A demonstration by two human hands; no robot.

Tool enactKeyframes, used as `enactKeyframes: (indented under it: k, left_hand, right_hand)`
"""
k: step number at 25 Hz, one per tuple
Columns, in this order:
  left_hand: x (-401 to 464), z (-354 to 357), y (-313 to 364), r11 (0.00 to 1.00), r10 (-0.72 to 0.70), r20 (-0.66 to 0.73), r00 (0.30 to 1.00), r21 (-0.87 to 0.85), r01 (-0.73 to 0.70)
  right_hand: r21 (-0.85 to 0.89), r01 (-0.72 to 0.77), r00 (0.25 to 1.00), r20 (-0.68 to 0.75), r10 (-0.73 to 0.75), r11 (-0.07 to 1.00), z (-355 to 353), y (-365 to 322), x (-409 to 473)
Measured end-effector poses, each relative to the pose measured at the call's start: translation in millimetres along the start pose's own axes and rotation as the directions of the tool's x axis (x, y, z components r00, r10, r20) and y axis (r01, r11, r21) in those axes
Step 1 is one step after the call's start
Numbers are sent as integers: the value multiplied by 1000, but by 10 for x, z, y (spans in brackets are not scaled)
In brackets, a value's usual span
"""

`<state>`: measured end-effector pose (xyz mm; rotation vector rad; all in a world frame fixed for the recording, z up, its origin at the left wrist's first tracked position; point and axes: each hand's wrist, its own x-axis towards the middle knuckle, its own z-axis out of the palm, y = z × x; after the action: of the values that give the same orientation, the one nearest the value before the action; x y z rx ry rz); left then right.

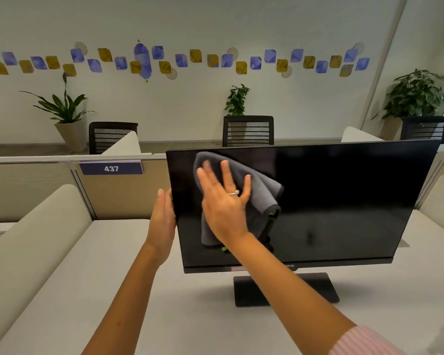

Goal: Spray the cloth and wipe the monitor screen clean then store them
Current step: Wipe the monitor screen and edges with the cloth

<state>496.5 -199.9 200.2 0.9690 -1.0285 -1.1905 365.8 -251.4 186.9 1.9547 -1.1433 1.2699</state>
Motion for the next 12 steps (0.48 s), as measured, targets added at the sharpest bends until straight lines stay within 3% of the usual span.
enactKeyframes:
  k: [4,7,9,12]
  left_hand:
    - [-28,-70,49,996,29,51,998,-81,-25]
    - [-15,-71,44,1000,6,13,1000,-25,-6]
    - [-9,-34,30,1000,3,2,1000,28,-3]
    - [11,6,3,999,18,-12,1000,32,-18]
  right_hand:
    - [74,183,972,134,-192,980,179,-200,-361]
    - [67,327,897,293,-332,942,242,-124,-869]
    - [31,378,862,353,-364,925,232,32,-1185]
    - [4,315,893,337,-298,949,103,381,-1497]
